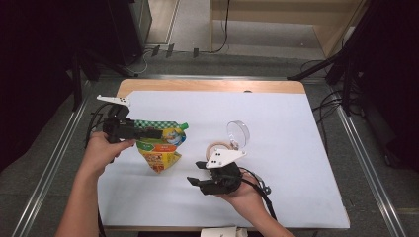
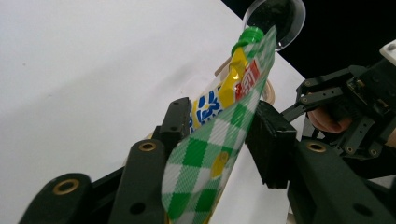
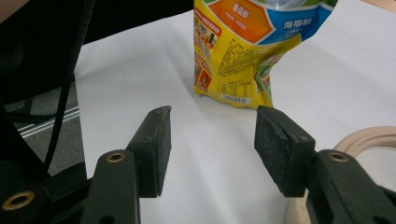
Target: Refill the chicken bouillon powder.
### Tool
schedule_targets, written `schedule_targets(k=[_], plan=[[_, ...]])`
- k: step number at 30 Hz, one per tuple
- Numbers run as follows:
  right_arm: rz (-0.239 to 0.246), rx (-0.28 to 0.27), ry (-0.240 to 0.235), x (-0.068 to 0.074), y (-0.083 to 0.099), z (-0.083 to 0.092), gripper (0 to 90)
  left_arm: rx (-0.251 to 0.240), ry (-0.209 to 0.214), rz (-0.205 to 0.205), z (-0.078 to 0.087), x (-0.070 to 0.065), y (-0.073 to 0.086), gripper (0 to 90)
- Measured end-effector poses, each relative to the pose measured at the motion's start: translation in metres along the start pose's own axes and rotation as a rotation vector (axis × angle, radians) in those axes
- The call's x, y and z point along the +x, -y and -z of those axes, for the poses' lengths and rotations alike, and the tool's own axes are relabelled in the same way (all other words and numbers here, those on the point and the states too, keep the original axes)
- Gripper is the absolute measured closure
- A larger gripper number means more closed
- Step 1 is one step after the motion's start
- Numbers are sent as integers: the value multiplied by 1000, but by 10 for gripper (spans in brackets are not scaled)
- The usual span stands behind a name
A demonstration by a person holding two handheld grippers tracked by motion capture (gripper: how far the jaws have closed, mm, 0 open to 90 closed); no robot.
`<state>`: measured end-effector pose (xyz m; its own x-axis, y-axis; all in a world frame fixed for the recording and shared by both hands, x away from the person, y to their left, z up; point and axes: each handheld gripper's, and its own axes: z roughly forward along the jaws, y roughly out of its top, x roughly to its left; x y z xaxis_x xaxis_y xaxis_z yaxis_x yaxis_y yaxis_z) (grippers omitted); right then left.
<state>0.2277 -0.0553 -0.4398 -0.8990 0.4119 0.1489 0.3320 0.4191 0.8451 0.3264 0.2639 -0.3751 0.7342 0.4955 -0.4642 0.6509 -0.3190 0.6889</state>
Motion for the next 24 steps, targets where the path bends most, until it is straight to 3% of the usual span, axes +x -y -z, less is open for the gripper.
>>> schedule_targets(k=[11,24], plan=[[-30,11,-3,-9,-4,8,482,-28,-59,-3,24,-9,-4,535],[-42,20,10,-19,-9,21,488,-39,-109,3,51,-2,8,489]])
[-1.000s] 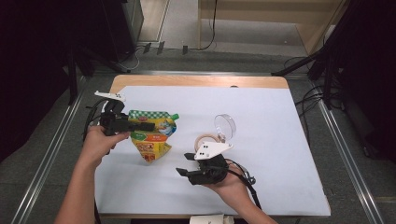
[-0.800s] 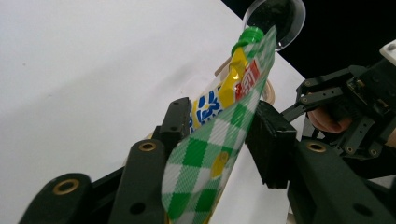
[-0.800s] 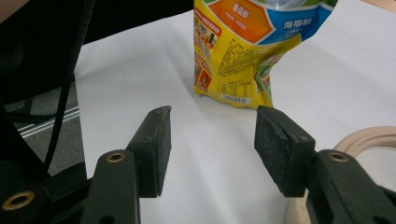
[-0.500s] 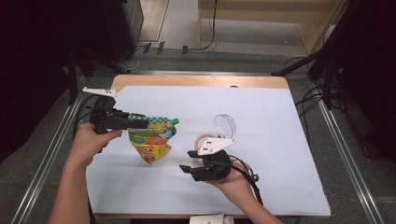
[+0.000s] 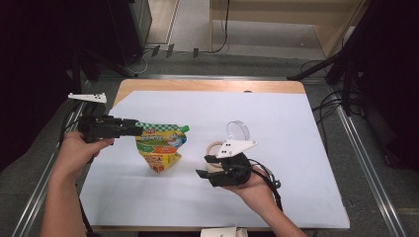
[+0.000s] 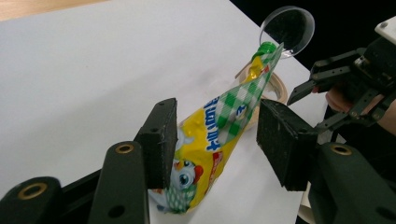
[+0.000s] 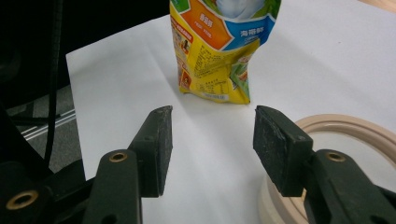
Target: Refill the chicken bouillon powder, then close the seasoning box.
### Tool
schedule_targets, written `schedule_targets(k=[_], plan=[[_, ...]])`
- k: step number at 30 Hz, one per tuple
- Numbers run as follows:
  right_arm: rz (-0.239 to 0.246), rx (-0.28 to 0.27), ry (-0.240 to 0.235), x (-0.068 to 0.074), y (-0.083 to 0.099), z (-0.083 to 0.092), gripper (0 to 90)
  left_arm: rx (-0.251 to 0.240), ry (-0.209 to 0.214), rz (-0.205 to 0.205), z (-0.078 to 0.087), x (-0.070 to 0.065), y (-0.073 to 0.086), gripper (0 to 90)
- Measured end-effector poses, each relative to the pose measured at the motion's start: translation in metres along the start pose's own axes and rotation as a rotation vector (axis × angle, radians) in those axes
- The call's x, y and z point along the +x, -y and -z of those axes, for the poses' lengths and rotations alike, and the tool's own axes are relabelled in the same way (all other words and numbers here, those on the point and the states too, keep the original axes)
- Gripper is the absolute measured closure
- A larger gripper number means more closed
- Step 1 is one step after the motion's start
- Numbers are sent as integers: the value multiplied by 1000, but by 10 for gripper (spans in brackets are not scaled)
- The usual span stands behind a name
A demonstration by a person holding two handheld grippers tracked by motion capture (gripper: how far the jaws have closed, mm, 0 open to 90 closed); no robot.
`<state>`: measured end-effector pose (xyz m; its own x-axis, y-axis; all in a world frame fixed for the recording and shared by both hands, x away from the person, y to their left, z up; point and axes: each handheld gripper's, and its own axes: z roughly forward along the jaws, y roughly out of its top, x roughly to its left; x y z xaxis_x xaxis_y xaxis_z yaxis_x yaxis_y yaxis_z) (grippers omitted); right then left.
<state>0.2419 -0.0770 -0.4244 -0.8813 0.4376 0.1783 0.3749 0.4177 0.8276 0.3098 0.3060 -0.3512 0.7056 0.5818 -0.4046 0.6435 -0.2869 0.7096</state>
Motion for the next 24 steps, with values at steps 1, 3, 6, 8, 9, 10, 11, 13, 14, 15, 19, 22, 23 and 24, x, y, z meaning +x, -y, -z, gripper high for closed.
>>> schedule_targets(k=[1,3,6,8,9,10,11,13,14,15,19,22,23,24], plan=[[-6,3,0,0,0,1,489,2,-3,0,2,1,1,489],[-6,0,1,-2,-1,3,489,2,-13,0,4,3,3,487],[-11,-1,7,-5,-3,7,490,2,-15,5,8,6,6,484],[-13,-3,8,-7,-4,10,491,-4,-28,8,11,8,8,483],[-13,-3,8,-7,-4,10,491,-4,-28,8,11,8,8,482],[-13,-6,12,-8,-5,12,493,-9,-40,12,12,9,9,482],[-17,-12,14,-10,-5,15,494,-19,-69,13,15,11,10,485],[-21,-11,15,-11,-6,17,498,-23,-71,23,17,13,11,486],[-25,-11,16,-12,-6,19,500,-23,-77,21,17,14,11,486],[-25,-12,15,-13,-6,21,503,-23,-79,21,17,15,13,485],[-33,-22,18,-17,-9,29,519,-18,-89,31,15,22,17,479],[-29,-23,21,-19,-12,37,532,-22,-115,28,11,26,20,463],[-32,-25,24,-20,-13,40,542,-22,-114,29,10,28,21,460],[-30,-30,26,-21,-14,43,551,-20,-114,34,9,30,22,460]])
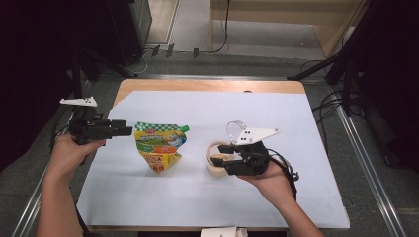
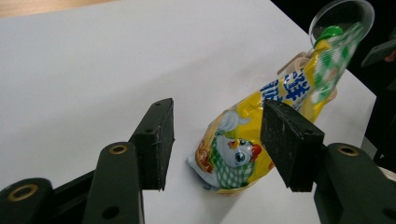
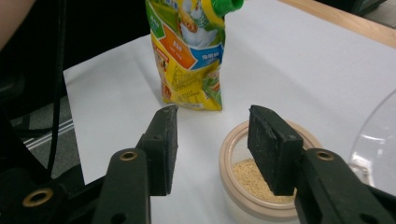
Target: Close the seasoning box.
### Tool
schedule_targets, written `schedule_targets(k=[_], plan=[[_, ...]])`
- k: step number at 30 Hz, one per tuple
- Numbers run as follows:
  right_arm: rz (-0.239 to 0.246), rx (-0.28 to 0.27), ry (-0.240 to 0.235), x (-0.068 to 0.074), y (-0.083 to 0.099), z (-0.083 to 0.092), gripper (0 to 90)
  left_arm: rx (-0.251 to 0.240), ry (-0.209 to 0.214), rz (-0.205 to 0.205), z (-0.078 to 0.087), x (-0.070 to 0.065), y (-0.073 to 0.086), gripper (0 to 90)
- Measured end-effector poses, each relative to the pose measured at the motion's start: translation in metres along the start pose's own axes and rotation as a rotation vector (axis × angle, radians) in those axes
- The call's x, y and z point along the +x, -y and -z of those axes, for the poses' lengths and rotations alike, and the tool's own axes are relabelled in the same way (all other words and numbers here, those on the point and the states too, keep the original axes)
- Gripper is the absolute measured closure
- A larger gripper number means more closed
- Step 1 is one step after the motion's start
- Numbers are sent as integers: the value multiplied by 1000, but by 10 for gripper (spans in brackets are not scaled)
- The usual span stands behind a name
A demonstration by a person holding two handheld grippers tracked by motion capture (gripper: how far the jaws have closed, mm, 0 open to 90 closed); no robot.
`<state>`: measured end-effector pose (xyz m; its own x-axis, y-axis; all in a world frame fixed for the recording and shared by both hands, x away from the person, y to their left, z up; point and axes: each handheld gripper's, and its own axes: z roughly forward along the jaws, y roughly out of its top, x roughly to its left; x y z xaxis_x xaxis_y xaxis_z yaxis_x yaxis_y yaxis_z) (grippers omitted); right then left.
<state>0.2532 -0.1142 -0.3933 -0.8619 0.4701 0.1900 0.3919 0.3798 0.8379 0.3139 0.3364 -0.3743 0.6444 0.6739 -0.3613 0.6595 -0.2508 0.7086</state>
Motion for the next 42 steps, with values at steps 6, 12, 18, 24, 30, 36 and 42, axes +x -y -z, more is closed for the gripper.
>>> schedule_targets(k=[6,12,18,24,30,36,42], plan=[[-7,-3,5,-5,-6,15,597,15,1,16,-9,9,6,455],[-4,-11,29,-14,-11,34,611,36,-9,25,-21,11,8,407],[-29,-24,53,-26,-12,53,639,60,-7,6,-33,8,7,401],[-49,-35,68,-36,-10,64,688,76,-4,15,-40,9,8,397],[-92,-51,102,-48,-6,76,755,84,8,13,-44,7,8,397],[-122,-66,166,-63,4,80,877,103,18,6,-49,5,7,396],[-180,-64,196,-81,21,71,900,105,28,5,-52,4,6,394]])
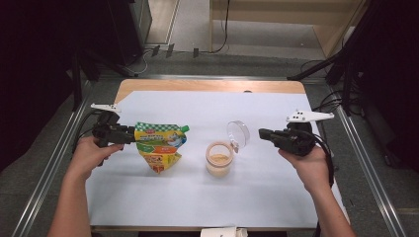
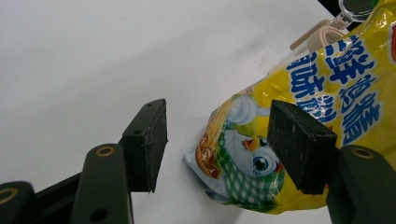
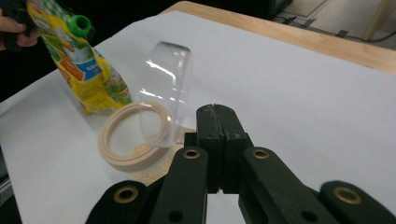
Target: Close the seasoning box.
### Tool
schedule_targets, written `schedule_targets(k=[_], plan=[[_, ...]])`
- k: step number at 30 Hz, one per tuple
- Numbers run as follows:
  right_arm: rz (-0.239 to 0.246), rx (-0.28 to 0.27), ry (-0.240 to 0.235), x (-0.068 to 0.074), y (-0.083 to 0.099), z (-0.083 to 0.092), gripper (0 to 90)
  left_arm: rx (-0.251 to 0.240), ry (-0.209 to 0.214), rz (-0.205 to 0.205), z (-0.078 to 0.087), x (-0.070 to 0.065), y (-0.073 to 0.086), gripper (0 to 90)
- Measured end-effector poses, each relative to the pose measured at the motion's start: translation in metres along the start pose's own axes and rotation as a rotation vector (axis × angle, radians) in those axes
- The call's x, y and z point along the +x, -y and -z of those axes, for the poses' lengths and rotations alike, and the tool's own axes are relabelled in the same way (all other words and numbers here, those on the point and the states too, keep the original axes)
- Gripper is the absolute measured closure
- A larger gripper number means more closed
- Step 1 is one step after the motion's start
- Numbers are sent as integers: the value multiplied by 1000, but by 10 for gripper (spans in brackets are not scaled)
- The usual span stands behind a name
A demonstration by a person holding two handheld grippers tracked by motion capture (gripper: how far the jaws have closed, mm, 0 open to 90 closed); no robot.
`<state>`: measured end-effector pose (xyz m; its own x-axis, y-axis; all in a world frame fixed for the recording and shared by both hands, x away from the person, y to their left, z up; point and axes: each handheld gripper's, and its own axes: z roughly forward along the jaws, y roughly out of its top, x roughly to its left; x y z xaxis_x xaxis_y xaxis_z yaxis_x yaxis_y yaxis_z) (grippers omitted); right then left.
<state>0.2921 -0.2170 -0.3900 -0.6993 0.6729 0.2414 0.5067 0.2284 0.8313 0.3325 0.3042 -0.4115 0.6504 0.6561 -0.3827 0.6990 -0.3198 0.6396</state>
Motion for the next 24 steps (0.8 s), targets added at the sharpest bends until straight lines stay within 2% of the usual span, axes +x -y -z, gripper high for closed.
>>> schedule_targets(k=[5,12,16,24], plan=[[-17,18,7,-5,8,-15,900,-1,0,-6,0,-1,0,394],[2,48,17,-1,13,-37,900,-4,3,-10,-1,-2,-1,394],[11,55,10,4,13,-45,900,-4,1,-9,0,-2,-1,394],[-6,63,-7,4,17,-59,900,-8,2,-12,0,-2,-1,393]])
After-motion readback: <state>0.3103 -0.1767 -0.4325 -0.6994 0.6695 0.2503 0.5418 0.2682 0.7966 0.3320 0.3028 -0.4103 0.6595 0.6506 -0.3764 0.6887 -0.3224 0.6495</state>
